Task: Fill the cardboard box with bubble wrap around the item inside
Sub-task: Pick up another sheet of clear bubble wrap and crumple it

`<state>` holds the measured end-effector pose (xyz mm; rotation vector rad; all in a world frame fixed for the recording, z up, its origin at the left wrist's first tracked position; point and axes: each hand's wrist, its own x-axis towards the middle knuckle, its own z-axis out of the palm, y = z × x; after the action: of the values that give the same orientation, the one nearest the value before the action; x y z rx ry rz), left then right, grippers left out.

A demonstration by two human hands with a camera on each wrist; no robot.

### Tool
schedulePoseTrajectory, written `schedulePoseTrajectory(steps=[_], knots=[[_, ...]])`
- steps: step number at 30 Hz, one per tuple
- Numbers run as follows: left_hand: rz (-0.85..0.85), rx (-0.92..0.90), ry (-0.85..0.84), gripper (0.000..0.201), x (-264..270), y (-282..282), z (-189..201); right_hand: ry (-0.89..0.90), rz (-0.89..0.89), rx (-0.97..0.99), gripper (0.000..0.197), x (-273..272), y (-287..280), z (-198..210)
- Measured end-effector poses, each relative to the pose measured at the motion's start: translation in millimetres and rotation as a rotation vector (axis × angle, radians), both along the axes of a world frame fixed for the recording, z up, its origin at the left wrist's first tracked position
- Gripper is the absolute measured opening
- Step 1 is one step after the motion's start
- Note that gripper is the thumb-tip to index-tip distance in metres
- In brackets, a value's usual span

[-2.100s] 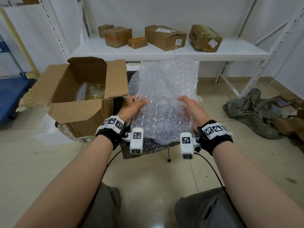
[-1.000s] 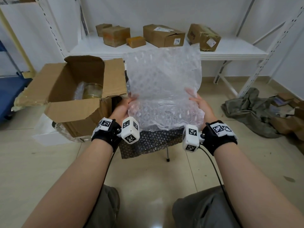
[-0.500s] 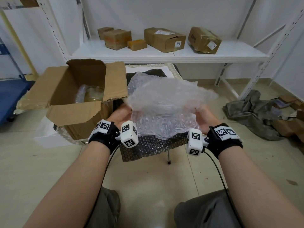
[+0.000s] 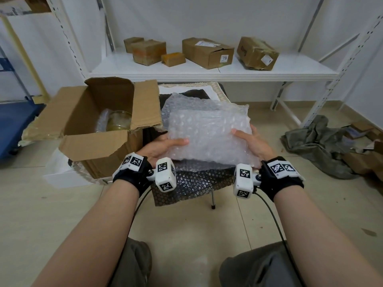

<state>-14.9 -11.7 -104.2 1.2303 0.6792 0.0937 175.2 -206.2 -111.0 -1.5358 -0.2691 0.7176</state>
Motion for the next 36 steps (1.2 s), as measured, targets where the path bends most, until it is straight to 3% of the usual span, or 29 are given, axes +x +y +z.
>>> schedulePoseTrajectory(steps=[3,6,10,11,15,19,22,25,27,30,33,36], knots=[[0.002,0.046,0.072,0.022,0.6,-3.5,2.1,-0.041,0.146,-0.187,0.108,-3.2,-2.4,2.9],[0.045,0.089,0.073,0.031,3.5,-1.0,-3.1,0.041,0.145,-0.145,0.117,-3.6,-1.1,-1.3],[0.106,0.091,-0.031,0.032,5.2,-0.9,-5.7,0.11,0.038,0.015,0.073,-12.6,2.2,1.6],[0.115,0.098,-0.067,0.037,6.9,0.6,-8.3,0.085,0.017,0.004,0.073,-11.9,3.2,-0.9],[0.173,0.209,-0.098,0.053,12.5,-1.3,-13.0,0.049,-0.014,-0.057,0.111,4.4,6.5,-16.0],[0.157,0.16,-0.132,0.05,14.2,-4.7,-11.2,0.101,0.174,-0.025,0.095,-9.7,4.7,0.2],[0.072,0.072,-0.089,0.04,10.5,-1.1,-9.3,0.144,0.162,-0.051,0.108,-9.4,3.5,-2.0],[-0.046,0.024,0.004,0.026,6.3,2.3,-8.7,0.163,0.114,-0.018,0.066,-8.2,1.0,2.3],[-0.016,0.025,0.014,0.013,6.8,-0.2,-6.5,0.151,0.076,-0.017,0.053,-4.7,0.8,0.1],[0.173,-0.04,-0.127,0.031,12.5,1.9,-9.9,0.16,-0.006,0.041,0.053,-5.3,4.4,-4.7],[0.312,-0.266,-0.366,0.028,21.3,-1.6,-12.8,0.212,-0.098,0.118,0.05,-8.2,11.3,-9.0],[0.284,-0.402,-0.523,0.045,30.6,-14.1,-13.7,0.259,-0.111,0.188,0.051,-11.3,18.7,-11.1]])
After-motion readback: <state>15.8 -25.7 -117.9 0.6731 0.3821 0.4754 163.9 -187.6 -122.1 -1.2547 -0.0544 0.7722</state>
